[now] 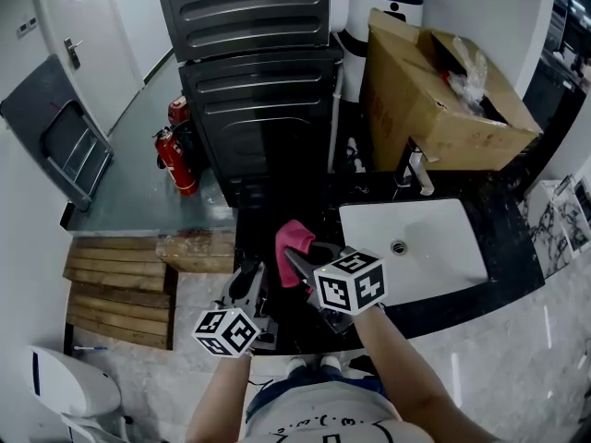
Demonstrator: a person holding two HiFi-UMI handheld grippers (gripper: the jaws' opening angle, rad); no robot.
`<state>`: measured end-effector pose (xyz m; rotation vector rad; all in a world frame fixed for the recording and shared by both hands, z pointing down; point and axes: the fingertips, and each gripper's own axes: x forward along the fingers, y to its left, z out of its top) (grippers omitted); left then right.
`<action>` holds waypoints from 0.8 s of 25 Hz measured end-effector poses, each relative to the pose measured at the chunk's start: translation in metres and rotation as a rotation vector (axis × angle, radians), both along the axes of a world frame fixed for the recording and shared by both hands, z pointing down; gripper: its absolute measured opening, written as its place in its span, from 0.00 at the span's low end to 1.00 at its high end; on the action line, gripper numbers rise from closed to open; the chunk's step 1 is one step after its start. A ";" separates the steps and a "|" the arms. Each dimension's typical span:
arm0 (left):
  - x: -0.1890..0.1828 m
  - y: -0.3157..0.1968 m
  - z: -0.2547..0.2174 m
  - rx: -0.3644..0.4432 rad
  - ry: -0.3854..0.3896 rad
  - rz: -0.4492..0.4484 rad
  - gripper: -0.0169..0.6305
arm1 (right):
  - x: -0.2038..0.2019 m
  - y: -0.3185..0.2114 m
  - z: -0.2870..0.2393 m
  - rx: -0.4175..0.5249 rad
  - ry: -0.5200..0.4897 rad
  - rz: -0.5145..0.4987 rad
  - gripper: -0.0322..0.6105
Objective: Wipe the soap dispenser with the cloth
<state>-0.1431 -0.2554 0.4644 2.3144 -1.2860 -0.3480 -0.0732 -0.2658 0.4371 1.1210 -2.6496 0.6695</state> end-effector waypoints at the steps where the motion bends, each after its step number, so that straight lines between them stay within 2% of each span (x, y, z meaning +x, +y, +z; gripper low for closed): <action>1: 0.003 0.000 -0.001 0.012 -0.025 0.010 0.20 | -0.006 0.000 0.005 -0.006 0.015 -0.022 0.13; 3: 0.008 0.000 -0.004 0.031 -0.066 0.030 0.20 | -0.009 -0.003 0.017 -0.009 0.045 -0.040 0.13; 7: 0.017 -0.001 -0.007 0.072 -0.130 0.066 0.20 | 0.017 -0.010 0.032 -0.076 -0.047 0.040 0.13; 8: 0.019 -0.001 -0.008 0.082 -0.141 0.070 0.20 | 0.028 -0.011 0.043 -0.099 -0.010 0.076 0.13; 11: 0.021 0.000 -0.009 0.102 -0.160 0.077 0.20 | 0.058 -0.006 0.084 -0.158 0.202 0.159 0.13; 12: 0.022 0.000 -0.010 0.108 -0.168 0.081 0.20 | 0.065 -0.004 0.090 -0.165 0.228 0.178 0.13; 13: 0.023 0.000 -0.010 0.113 -0.177 0.086 0.20 | 0.072 -0.001 0.090 -0.164 0.218 0.203 0.13; 16: 0.030 0.000 -0.011 0.138 -0.227 0.112 0.20 | 0.093 0.002 0.068 -0.131 0.098 0.292 0.13; 20: 0.058 0.001 -0.014 0.205 -0.404 0.198 0.21 | 0.118 0.004 0.039 -0.069 0.053 0.357 0.13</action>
